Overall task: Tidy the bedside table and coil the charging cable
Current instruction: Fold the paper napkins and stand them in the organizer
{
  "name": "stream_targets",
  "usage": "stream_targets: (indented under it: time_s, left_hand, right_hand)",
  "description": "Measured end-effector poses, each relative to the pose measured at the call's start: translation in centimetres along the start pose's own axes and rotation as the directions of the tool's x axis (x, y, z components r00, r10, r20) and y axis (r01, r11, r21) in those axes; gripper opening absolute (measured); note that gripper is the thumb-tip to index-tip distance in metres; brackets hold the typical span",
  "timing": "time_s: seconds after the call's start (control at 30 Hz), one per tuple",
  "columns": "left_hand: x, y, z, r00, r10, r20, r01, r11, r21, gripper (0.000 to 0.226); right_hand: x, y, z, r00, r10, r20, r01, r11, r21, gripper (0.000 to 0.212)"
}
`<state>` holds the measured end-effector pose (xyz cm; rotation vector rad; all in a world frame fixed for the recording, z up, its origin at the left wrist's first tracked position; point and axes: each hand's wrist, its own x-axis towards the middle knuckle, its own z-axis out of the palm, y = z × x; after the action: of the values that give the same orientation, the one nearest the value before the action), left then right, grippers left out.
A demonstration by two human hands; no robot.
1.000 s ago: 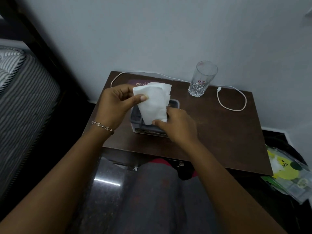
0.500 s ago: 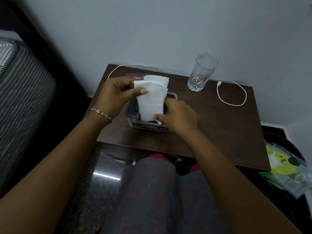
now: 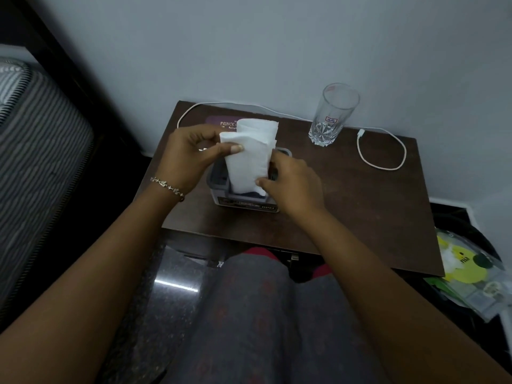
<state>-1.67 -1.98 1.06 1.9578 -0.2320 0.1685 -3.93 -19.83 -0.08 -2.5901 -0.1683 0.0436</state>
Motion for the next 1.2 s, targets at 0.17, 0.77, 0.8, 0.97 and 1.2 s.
stream_targets:
  time_s: [0.17,0.77,0.8,0.97,1.2]
  left_hand:
    - [-0.2,-0.8,0.4,0.999,-0.032,0.031,0.031,0.999,0.02,0.023]
    - [-1.4,-2.9,0.9,0.997,0.059,-0.048,-0.048,0.979,0.198,0.013]
    - [-1.4,-2.8,0.9,0.997,0.051,-0.057,-0.039,0.979,0.2,0.013]
    - [-1.8,-3.2,1.4,0.998,-0.009,-0.056,0.024,0.965,0.262,0.015]
    - [-1.4,-3.1,1.6,0.996,-0.049,-0.075,0.066,0.966,0.251,0.016]
  right_hand:
    - [0.3,0.2,-0.1,0.997,0.032,0.076,-0.038,0.996,0.077,0.037]
    - [-0.1,0.5,0.0,0.998,0.005,-0.06,0.003,0.991,0.137,0.025]
    - [0.0,0.5,-0.1,0.998,-0.004,-0.069,0.013,0.991,0.13,0.022]
    - [-0.1,0.6,0.4,0.999,0.001,-0.042,0.003,0.995,0.103,0.021]
    - [0.3,0.7,0.3,0.997,0.039,-0.062,-0.027,0.985,0.172,0.019]
